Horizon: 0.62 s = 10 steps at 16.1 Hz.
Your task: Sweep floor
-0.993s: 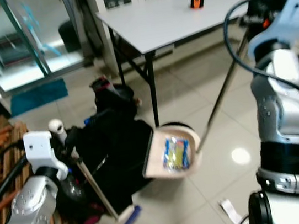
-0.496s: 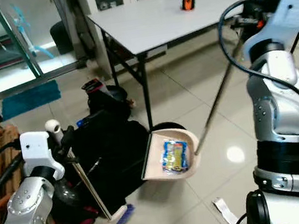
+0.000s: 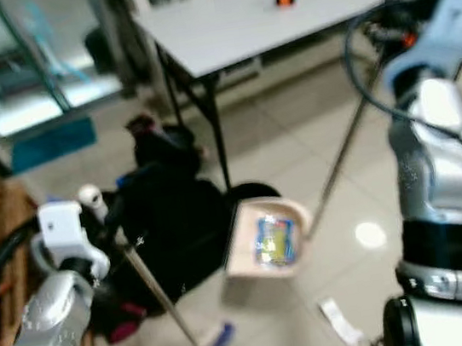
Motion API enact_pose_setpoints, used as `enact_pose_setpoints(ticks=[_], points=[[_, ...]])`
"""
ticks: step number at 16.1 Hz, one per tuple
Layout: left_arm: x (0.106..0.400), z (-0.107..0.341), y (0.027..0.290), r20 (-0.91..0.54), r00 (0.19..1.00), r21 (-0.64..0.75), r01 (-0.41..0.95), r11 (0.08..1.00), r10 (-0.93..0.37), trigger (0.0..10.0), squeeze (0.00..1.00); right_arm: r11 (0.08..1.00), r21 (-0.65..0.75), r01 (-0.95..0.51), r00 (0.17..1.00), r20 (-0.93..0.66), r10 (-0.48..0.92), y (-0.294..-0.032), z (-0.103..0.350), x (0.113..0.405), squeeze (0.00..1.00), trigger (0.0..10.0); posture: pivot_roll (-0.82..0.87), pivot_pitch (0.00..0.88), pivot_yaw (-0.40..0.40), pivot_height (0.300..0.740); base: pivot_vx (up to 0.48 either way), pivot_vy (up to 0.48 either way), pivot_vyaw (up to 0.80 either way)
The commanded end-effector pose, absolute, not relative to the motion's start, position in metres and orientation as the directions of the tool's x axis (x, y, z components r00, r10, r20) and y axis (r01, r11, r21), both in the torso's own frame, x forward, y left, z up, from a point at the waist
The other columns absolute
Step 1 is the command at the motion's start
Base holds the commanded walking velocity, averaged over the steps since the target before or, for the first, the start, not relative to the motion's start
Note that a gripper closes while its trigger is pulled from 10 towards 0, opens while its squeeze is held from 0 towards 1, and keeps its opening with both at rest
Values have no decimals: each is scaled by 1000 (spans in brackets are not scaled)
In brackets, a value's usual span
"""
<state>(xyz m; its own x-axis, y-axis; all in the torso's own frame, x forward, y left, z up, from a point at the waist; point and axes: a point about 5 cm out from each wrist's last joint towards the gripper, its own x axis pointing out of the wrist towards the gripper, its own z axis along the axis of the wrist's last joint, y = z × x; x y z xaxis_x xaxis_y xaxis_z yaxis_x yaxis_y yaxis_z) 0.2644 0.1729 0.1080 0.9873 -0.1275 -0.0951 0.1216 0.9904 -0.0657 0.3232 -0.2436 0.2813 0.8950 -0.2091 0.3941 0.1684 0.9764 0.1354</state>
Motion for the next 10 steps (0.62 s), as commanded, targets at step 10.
enact_pose_setpoints(ticks=[10], points=[[271,124,180,-17,992,17,124,992,-124,10000,0,989,77,124,874,464,-145,-224,296,321,0,10000,34,6,73,740,131,0,0]])
